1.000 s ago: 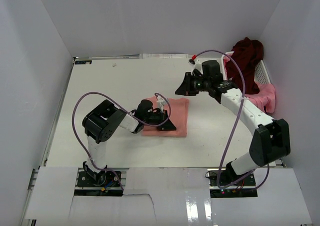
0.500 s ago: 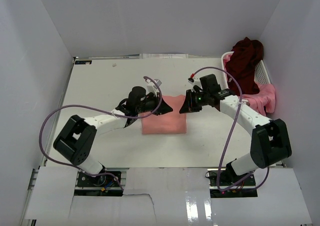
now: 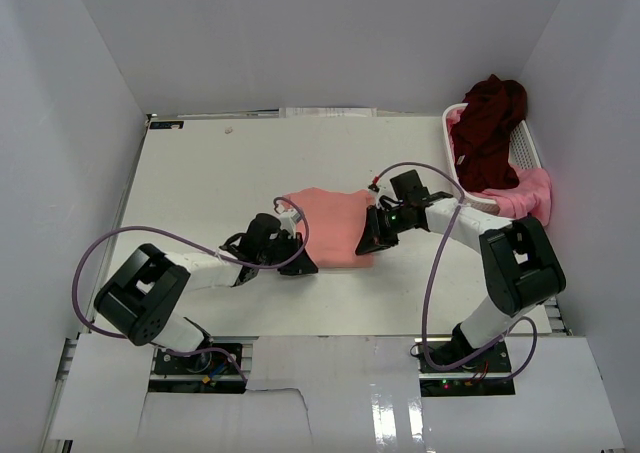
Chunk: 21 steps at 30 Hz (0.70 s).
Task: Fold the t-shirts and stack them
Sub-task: Smooth out wrinkles on the folded tshirt
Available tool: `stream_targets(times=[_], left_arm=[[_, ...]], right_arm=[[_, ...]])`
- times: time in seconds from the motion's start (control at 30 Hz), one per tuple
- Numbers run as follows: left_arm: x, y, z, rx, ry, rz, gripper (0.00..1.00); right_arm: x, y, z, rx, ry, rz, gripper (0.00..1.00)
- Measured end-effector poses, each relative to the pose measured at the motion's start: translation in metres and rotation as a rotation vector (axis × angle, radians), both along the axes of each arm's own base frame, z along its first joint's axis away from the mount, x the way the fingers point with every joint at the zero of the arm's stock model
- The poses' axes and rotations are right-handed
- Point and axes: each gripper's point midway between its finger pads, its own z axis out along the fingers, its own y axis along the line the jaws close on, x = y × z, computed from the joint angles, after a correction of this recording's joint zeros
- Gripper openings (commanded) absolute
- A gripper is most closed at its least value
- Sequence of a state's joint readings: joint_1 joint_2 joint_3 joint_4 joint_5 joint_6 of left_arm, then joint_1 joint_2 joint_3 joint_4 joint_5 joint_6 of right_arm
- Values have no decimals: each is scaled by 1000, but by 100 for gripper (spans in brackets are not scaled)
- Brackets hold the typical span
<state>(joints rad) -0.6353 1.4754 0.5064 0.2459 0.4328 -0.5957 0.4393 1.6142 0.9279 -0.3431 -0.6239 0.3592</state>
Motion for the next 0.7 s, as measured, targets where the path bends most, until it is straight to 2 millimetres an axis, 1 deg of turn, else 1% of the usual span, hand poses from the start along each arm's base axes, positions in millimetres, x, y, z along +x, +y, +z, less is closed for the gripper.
stream_targets(times=[0.1,0.17,0.37,0.4,0.53,0.7], left_arm=[[1,3,-2,3,-1,11,0],[4,4,-2,0,-6,19,0],[7,7,-4,-4,-9,35,0],[8,8,-4,-4,-8,39,0],[13,12,-1,-11,-15,60,0],[25,22,10,-30,-42,104,0]], right_arm=[[-5,-1,-7,0,13,5,8],[-8,-3,-15,-10,30,5,8],[-18,-12,-52,-82,112,-2,8],[-20,-12,-55,-80,126,0,8],[-19,-11,-56,-75,129,-4,8],[-19,-11,-57,-60,151,-10,8]])
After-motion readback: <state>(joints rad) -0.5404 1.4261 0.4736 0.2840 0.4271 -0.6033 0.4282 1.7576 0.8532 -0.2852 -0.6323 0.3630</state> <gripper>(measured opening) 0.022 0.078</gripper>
